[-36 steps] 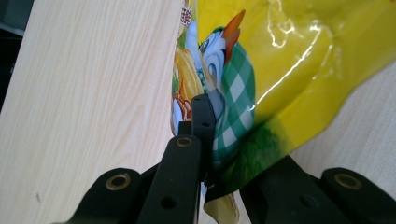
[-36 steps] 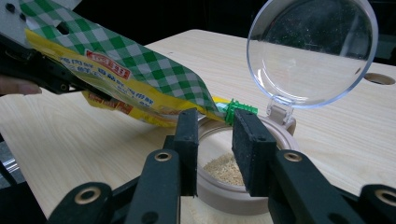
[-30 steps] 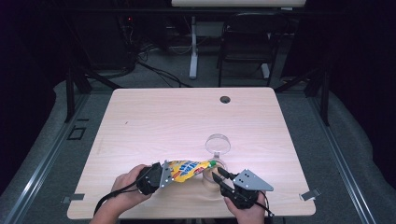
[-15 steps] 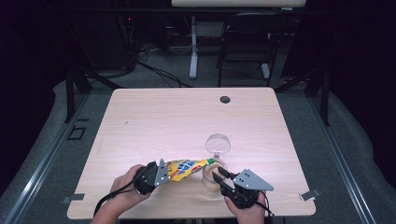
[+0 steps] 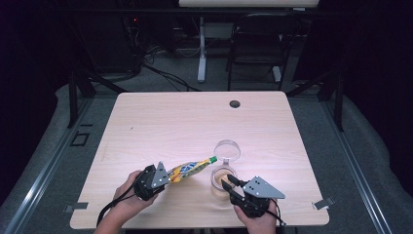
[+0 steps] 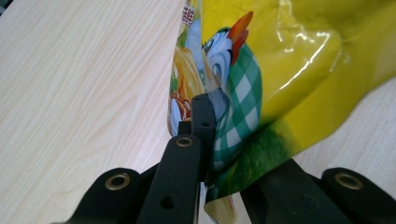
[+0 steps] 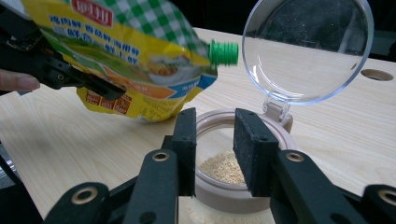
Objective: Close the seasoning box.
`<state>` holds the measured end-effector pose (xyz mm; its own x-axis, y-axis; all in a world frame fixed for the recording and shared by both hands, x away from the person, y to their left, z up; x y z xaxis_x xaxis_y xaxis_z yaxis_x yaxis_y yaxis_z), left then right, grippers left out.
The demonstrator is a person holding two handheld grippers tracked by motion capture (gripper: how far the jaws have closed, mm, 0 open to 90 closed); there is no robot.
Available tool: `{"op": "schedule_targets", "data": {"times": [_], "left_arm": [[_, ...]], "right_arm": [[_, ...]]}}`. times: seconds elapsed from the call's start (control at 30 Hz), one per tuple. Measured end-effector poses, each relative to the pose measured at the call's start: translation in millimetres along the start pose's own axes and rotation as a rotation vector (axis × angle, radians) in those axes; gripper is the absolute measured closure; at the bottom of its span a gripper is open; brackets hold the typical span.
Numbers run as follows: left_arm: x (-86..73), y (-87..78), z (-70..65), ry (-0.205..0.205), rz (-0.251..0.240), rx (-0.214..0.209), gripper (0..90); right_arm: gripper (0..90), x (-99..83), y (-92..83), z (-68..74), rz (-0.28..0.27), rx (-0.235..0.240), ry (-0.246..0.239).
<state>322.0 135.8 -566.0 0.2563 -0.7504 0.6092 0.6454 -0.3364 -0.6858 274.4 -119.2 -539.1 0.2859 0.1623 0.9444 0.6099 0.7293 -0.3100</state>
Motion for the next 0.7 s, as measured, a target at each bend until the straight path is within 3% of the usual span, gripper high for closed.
{"op": "schedule_targets", "data": {"times": [0.23, 0.7], "left_arm": [[-6.0, 0.7, 7.2, -0.097, -0.023, -0.029, 87.1], [-17.9, 2.3, 18.0, -0.219, -0.046, -0.064, 86.5]], "right_arm": [[69.8, -0.3, 0.2, -0.4, 0.003, 0.001, 0.000], [69.7, -0.7, 1.1, -0.9, 0.004, 0.001, 0.000]]}}
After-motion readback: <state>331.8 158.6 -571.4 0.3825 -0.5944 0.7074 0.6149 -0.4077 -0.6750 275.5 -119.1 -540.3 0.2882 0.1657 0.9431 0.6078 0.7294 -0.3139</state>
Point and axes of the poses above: each handheld gripper's, and its own axes: y roughly forward along the jaws, x roughly out of its top, z roughly to its left, the point moved 6 cm from there along y, roughly forward along the jaws, and after that the axes turned 10 degrees about x, right-handed, at the moved point
